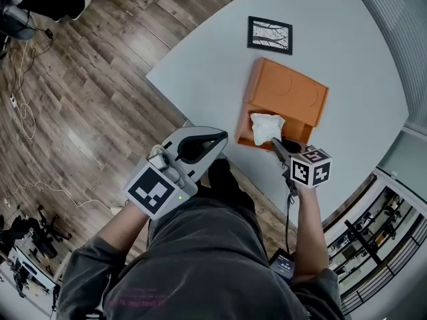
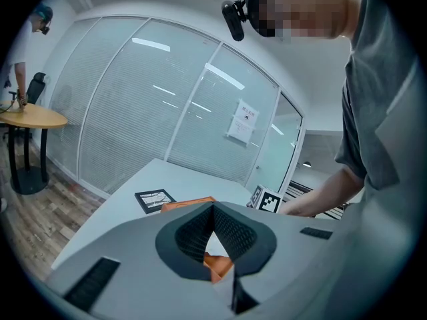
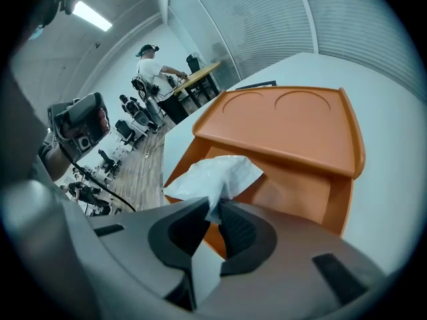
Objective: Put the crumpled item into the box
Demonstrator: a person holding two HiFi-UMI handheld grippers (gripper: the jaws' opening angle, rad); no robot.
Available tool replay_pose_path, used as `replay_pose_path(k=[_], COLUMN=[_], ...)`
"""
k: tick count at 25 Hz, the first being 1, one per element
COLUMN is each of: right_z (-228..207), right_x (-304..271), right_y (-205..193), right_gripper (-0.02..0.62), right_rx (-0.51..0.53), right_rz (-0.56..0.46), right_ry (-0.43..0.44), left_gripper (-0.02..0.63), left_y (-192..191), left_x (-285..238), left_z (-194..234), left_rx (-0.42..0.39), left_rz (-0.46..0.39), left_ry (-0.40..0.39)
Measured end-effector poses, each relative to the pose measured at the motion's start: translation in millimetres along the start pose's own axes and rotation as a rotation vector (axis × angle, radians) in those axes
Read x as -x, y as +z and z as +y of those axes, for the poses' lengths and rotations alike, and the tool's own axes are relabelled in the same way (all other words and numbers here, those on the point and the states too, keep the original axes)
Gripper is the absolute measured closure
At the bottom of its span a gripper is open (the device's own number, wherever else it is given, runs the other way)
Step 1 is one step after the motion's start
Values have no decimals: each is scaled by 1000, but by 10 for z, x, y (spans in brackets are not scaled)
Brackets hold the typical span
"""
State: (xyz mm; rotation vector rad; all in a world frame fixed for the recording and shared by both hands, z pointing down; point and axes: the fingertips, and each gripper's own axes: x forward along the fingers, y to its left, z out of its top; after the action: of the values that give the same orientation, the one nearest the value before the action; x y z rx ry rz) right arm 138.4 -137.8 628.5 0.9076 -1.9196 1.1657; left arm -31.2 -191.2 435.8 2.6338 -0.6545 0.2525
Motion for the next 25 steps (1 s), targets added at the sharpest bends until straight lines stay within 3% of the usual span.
replay_pose_path(k=[25], right_z=[-258], right_x=[-238], right_y=[-39], right_gripper=[533], right_rx=[50], right_rz=[189], right_ry=[-101], left_gripper=[594], left_y=[60], left_x=[40], left_z=[115], left_rx=[15], left_rz=[0], left_ry=[1])
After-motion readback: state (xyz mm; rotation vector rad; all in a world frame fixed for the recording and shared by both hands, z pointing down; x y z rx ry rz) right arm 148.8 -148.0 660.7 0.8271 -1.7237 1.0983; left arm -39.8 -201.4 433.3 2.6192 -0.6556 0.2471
